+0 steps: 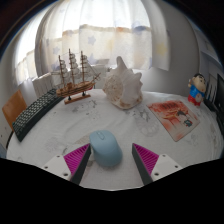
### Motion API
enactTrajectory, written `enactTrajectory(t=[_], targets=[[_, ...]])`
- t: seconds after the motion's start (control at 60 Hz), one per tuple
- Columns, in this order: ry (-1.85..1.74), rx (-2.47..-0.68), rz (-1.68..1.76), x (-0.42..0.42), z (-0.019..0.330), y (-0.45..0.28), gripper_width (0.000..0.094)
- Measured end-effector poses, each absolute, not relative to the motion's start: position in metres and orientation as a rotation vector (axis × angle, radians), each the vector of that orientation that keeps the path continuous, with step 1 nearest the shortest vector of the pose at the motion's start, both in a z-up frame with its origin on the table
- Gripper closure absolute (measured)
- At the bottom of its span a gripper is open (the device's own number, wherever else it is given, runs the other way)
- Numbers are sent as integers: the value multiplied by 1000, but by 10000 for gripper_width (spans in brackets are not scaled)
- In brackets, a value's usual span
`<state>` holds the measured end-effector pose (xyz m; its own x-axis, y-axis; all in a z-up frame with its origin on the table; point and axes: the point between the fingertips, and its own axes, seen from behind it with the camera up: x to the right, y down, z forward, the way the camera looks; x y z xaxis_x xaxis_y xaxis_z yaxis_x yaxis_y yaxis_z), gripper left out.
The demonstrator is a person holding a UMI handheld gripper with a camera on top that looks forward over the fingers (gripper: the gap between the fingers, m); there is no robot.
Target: Arrange mouse
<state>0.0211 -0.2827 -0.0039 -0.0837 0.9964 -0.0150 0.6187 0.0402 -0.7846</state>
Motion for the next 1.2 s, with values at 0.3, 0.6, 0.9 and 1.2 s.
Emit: enactTrajectory(t=[0.3, 0.6, 0.9, 1.2], targets=[[-1717, -1691, 854, -23, -12, -266, 371], [-1760, -1631, 930, -28, 62, -248, 504], [-1653, -1464, 965, -111, 189, -95, 506], [-1765, -1582, 856, -163, 30, -10, 507]])
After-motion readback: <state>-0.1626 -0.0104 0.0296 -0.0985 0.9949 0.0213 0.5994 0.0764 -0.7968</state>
